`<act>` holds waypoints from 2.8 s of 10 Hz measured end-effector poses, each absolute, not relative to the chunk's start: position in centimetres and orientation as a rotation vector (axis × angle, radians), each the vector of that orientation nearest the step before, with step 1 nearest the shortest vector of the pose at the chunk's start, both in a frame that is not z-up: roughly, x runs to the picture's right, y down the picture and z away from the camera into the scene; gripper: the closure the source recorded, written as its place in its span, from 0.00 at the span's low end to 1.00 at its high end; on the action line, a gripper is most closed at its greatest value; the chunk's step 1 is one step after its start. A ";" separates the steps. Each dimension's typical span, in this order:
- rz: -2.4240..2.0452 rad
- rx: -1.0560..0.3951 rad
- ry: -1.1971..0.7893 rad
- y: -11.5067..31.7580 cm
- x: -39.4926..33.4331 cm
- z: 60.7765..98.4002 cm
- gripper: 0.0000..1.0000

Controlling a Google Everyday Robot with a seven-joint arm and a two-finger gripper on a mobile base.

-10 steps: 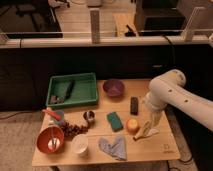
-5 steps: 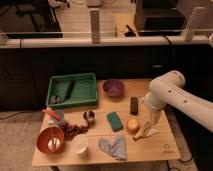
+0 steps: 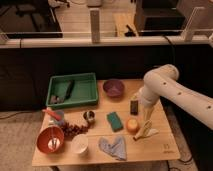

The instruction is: Place pepper in red bowl

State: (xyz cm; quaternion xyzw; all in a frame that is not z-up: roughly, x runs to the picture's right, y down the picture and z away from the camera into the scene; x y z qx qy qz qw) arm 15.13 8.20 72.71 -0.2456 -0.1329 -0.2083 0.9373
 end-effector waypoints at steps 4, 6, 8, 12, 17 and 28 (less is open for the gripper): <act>-0.519 -0.490 -0.397 5.2 5.3 71.5 0.20; -0.555 -0.494 -0.471 4.3 0.1 70.5 0.20; -0.570 -0.501 -0.525 4.2 -4.6 69.5 0.20; -0.490 -0.522 -0.533 4.8 -13.1 67.7 0.20; -0.191 -0.646 -0.624 4.9 -20.6 69.0 0.20; -0.175 -0.776 -0.869 9.1 -26.7 76.2 0.20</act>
